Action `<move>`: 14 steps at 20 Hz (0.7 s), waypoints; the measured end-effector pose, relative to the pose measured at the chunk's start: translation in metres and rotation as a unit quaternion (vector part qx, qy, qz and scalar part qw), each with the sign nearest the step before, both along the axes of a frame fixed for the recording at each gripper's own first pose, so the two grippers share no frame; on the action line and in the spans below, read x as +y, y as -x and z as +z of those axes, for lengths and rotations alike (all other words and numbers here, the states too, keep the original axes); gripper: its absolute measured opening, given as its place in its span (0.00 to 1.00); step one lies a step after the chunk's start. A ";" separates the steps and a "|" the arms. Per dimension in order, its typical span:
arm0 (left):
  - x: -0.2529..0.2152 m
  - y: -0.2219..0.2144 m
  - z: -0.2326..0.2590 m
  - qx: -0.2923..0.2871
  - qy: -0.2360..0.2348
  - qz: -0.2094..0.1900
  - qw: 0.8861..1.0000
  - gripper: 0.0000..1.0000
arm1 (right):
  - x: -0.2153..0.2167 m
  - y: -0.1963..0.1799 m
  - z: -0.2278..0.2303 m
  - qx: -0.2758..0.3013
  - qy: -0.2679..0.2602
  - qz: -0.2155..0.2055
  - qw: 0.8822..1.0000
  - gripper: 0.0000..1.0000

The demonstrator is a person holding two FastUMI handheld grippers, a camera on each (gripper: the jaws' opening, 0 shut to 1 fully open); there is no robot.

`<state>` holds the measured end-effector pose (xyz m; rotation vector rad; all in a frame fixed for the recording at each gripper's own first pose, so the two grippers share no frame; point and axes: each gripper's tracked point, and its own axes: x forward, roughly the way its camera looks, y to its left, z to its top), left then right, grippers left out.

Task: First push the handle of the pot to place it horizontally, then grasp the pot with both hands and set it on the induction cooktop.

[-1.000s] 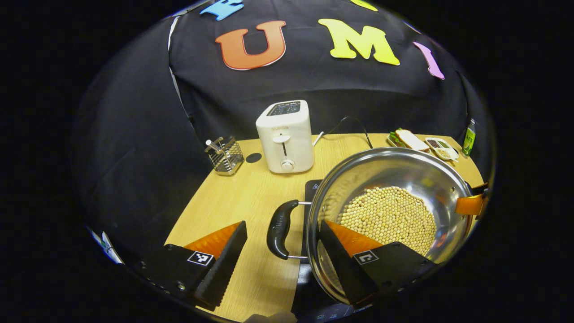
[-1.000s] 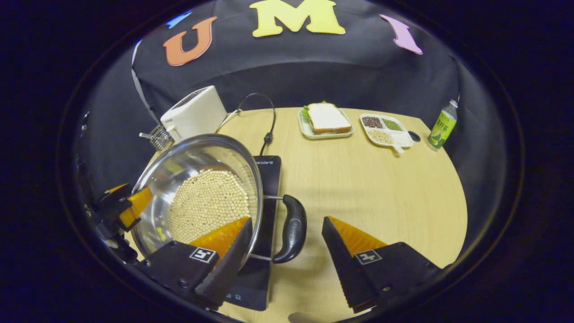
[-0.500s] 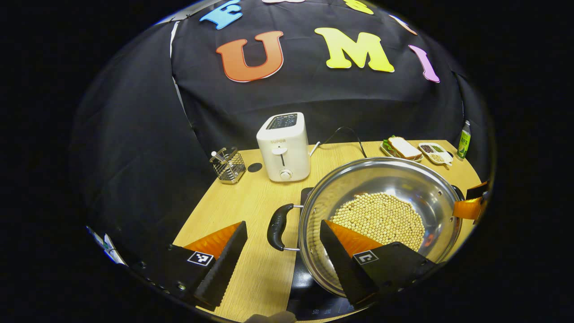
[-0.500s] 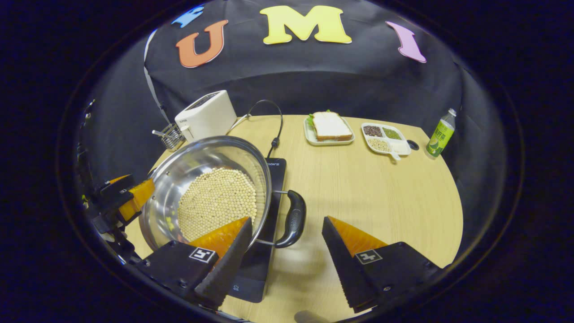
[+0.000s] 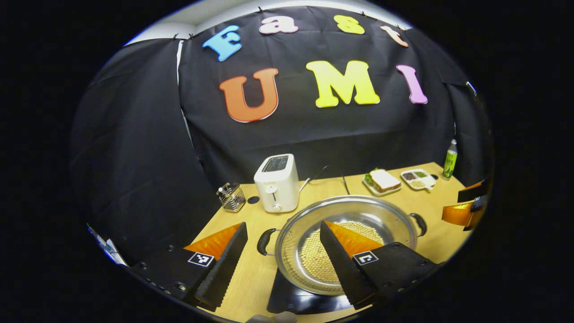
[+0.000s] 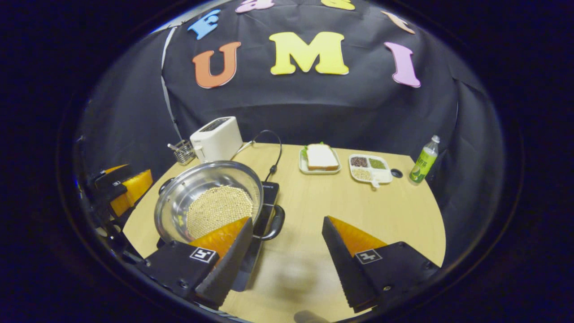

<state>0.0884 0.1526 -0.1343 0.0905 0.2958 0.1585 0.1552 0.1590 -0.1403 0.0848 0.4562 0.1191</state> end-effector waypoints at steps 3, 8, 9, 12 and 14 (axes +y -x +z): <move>-0.033 0.026 0.034 -0.034 -0.005 -0.011 0.999 0.96 | -0.042 0.024 0.030 -0.050 0.030 -0.015 0.998 0.98; -0.087 0.063 0.089 -0.074 0.009 -0.027 0.997 0.96 | -0.101 0.072 0.084 -0.129 0.068 -0.031 0.989 0.98; -0.096 0.068 0.097 -0.082 0.012 -0.027 0.996 0.96 | -0.110 0.081 0.095 -0.140 0.069 -0.033 0.987 1.00; -0.120 0.076 0.125 -0.102 0.008 -0.036 0.994 0.96 | -0.140 0.105 0.132 -0.185 0.076 -0.043 0.979 0.98; -0.134 0.076 0.144 -0.118 0.009 -0.042 0.992 0.96 | -0.157 0.117 0.150 -0.203 0.066 -0.055 0.975 1.00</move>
